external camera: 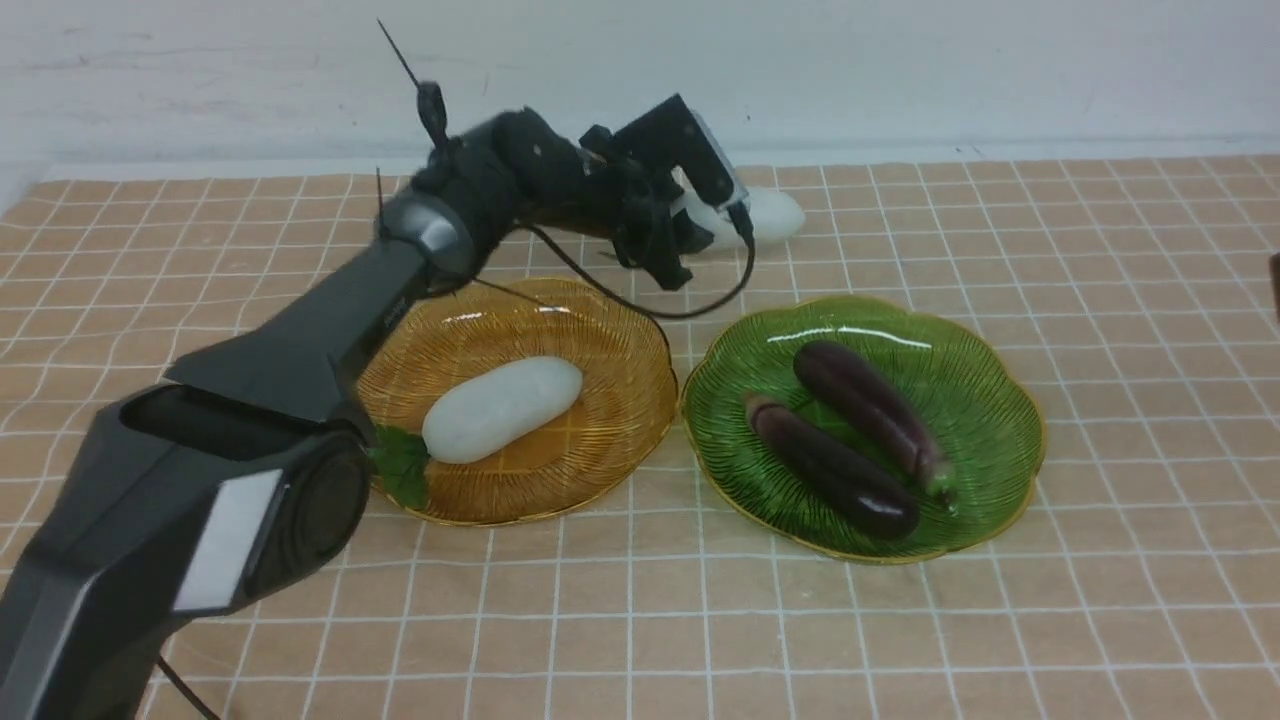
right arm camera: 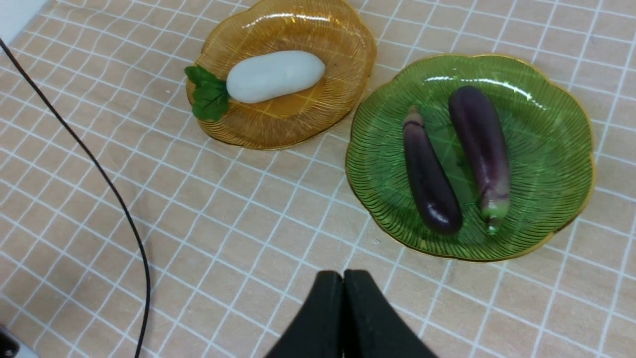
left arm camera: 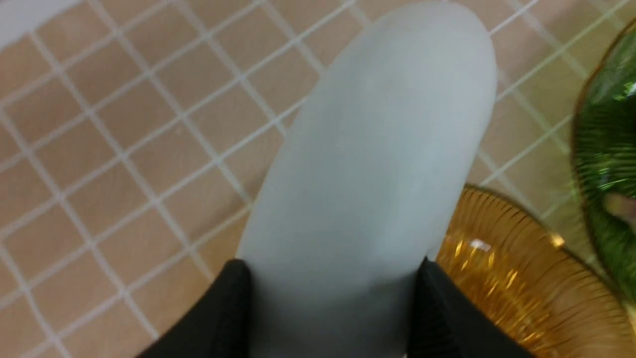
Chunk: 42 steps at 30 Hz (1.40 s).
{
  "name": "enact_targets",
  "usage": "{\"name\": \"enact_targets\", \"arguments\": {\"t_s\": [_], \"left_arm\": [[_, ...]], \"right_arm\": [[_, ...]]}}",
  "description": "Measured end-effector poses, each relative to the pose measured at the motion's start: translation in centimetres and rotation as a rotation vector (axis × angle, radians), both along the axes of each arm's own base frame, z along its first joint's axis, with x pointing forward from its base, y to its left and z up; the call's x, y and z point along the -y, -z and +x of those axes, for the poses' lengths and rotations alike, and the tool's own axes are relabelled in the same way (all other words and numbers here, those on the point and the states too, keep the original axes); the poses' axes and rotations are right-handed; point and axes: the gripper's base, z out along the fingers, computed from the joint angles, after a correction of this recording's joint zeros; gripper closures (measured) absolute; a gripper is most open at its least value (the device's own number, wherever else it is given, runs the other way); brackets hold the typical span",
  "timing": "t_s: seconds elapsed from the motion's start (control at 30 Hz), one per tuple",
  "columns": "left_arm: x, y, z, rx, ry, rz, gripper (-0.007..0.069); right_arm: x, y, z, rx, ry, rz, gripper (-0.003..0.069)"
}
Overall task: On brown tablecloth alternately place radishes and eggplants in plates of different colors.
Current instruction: 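Pick up the white radish and place it in the left plate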
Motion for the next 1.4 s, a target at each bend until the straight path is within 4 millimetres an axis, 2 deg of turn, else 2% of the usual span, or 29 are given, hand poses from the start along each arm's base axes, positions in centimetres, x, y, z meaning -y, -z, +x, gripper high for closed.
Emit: {"name": "enact_targets", "arguments": {"t_s": [0.27, 0.47, 0.63, 0.9, 1.13, 1.23, 1.33, 1.4], "left_arm": [[-0.9, 3.0, 0.1, -0.148, -0.193, 0.027, 0.0322], [-1.2, 6.1, -0.7, -0.270, -0.230, 0.059, 0.0322], [-1.3, 6.6, -1.5, -0.295, -0.189, 0.086, 0.0322], [-1.4, 6.8, -1.6, -0.287, -0.146, 0.111, 0.0309], [-1.6, 6.8, -1.6, -0.284, -0.162, 0.135, 0.0194], [-2.0, 6.9, -1.5, -0.282, -0.200, 0.168, 0.0070], [-2.3, 6.7, -1.5, -0.290, -0.272, 0.163, -0.0015], [-2.3, 6.2, -1.6, -0.295, -0.323, 0.143, -0.0026]], "right_arm": [[-0.4, -0.2, -0.2, -0.008, -0.038, 0.040, 0.0674], [-0.5, -0.2, -0.3, -0.004, -0.052, 0.042, 0.0674], [-0.5, -0.2, -0.3, -0.002, -0.054, 0.041, 0.0674], [-0.5, -0.2, -0.3, 0.000, -0.057, 0.038, 0.0674], [-0.5, -0.2, -0.3, 0.000, -0.057, 0.038, 0.0674], [-0.5, -0.2, -0.3, 0.000, -0.057, 0.038, 0.0674], [-0.5, -0.2, -0.3, 0.000, -0.057, 0.038, 0.0674], [-0.4, -0.2, -0.4, 0.004, -0.055, 0.036, 0.0674]]}}
